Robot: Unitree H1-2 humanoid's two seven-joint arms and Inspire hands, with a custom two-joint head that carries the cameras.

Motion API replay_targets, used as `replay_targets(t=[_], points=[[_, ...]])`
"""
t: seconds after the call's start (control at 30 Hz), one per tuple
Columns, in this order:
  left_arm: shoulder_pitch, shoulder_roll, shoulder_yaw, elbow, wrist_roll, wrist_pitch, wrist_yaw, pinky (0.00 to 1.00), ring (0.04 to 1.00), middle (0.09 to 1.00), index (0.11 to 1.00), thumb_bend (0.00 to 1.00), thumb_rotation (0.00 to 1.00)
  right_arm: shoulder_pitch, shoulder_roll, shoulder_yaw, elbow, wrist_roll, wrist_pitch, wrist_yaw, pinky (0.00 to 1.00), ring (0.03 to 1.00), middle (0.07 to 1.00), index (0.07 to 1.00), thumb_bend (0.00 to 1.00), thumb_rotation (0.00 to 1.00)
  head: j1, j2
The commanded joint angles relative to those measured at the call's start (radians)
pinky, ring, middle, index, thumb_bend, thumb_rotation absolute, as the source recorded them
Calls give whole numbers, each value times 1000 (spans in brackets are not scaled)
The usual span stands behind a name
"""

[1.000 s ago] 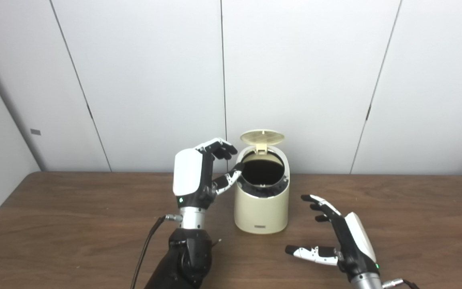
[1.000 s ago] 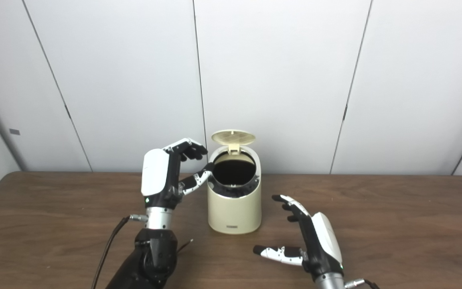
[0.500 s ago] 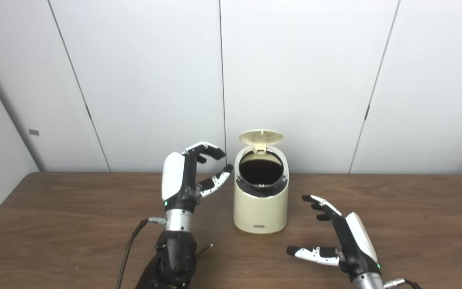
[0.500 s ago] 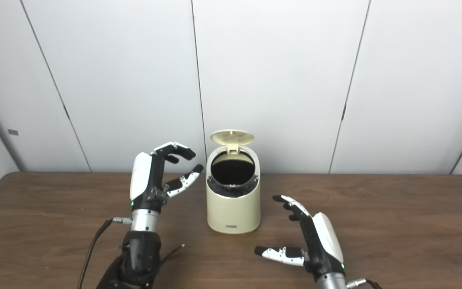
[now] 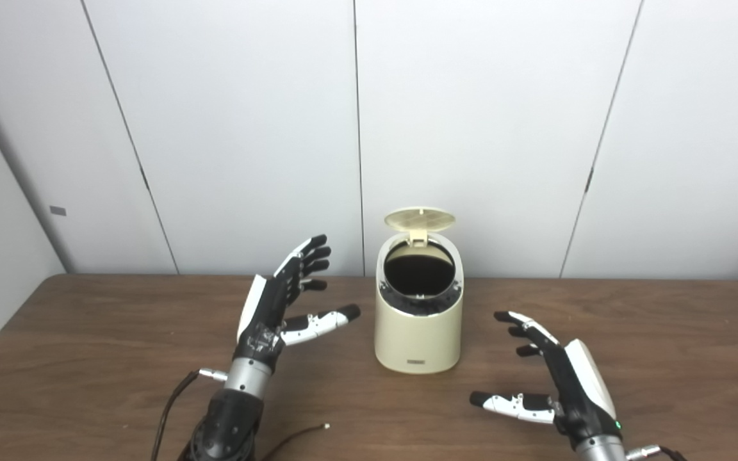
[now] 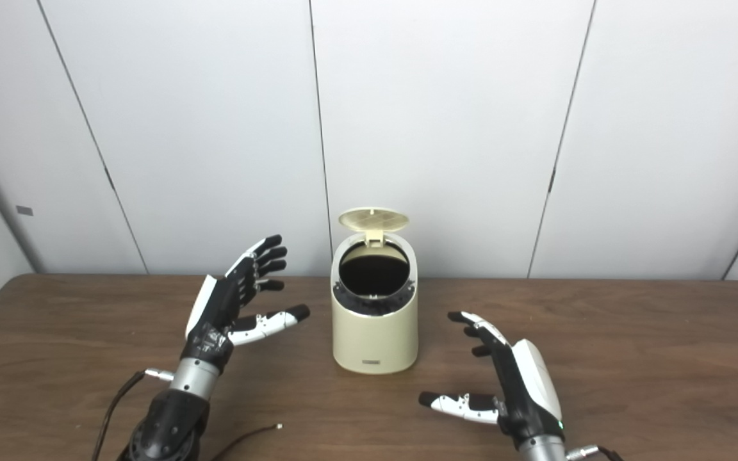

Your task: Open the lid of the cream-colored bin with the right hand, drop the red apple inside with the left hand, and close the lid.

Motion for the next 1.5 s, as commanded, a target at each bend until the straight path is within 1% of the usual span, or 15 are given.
replay_targets(t=[0.0, 0.23, 0.37, 0.5, 0.63, 0.73, 0.83, 0.9, 0.93, 1.0, 1.1, 1.2, 1.3, 1.4, 1.47], points=[[-18, 15, 3, -6, 26, -15, 5, 725, 825, 846, 883, 825, 172, -25, -10, -13, -24, 12, -34, -7, 698, 819, 858, 798, 671, 195, -2, -1], [5, 2, 8, 57, 32, -69, 9, 705, 800, 824, 848, 821, 138, -21, -25, -29, -16, 36, -66, -15, 684, 798, 855, 806, 666, 158, 3, 0], [20, -1, 7, 82, 49, -89, 20, 689, 789, 827, 851, 787, 97, -28, -28, -42, -7, 58, -96, -22, 683, 798, 857, 826, 663, 229, 5, -1], [36, 5, 9, 121, 51, -141, 24, 698, 775, 813, 841, 785, 79, -67, -47, -41, -14, 66, -115, -1, 702, 806, 858, 837, 655, 268, -4, -5], [54, 4, 17, 135, 37, -165, 16, 672, 759, 808, 835, 777, 50, -125, -67, -34, -17, 78, -129, 25, 735, 825, 860, 836, 657, 247, -13, -11], [73, -6, 27, 120, 42, -143, 27, 635, 745, 802, 832, 775, 41, -204, -95, -19, -54, 51, -74, 87, 716, 821, 872, 841, 665, 271, -17, -15], [87, -18, 40, 112, 44, -124, 40, 604, 716, 782, 814, 782, 34, -299, -126, 2, -69, 13, -56, 142, 671, 804, 870, 846, 673, 291, -24, -19], [90, -22, 44, 110, 49, -116, 43, 598, 707, 774, 806, 783, 31, -331, -134, 5, -73, 10, -39, 165, 670, 804, 870, 849, 680, 298, -25, -21], [92, -23, 46, 109, 54, -109, 46, 598, 707, 774, 806, 783, 31, -356, -140, 9, -78, -6, -17, 180, 670, 804, 870, 849, 680, 298, -26, -23], [94, -22, 49, 111, 51, -107, 47, 617, 717, 773, 797, 782, 31, -418, -152, 18, -77, -37, 22, 212, 631, 796, 865, 848, 695, 346, -25, -28], [93, -18, 50, 120, 54, -117, 48, 613, 718, 772, 796, 780, 45, -504, -169, 40, -61, -84, 63, 260, 584, 801, 874, 853, 701, 370, -24, -36], [89, -20, 51, 130, 51, -119, 48, 610, 718, 771, 797, 769, 41, -567, -188, 69, -44, -127, 78, 304, 597, 806, 862, 848, 722, 363, -28, -39], [84, -24, 53, 144, 39, -124, 45, 610, 713, 777, 802, 776, 36, -609, -205, 97, -37, -173, 102, 347, 664, 838, 858, 856, 728, 366, -27, -46], [80, -26, 53, 147, 45, -119, 50, 615, 720, 781, 803, 776, 40, -646, -210, 109, -21, -188, 110, 371, 628, 818, 848, 848, 749, 372, -29, -51], [78, -28, 53, 152, 47, -121, 51, 617, 721, 775, 799, 775, 39, -664, -210, 116, -17, -200, 123, 394, 634, 827, 849, 848, 754, 380, -29, -50]])
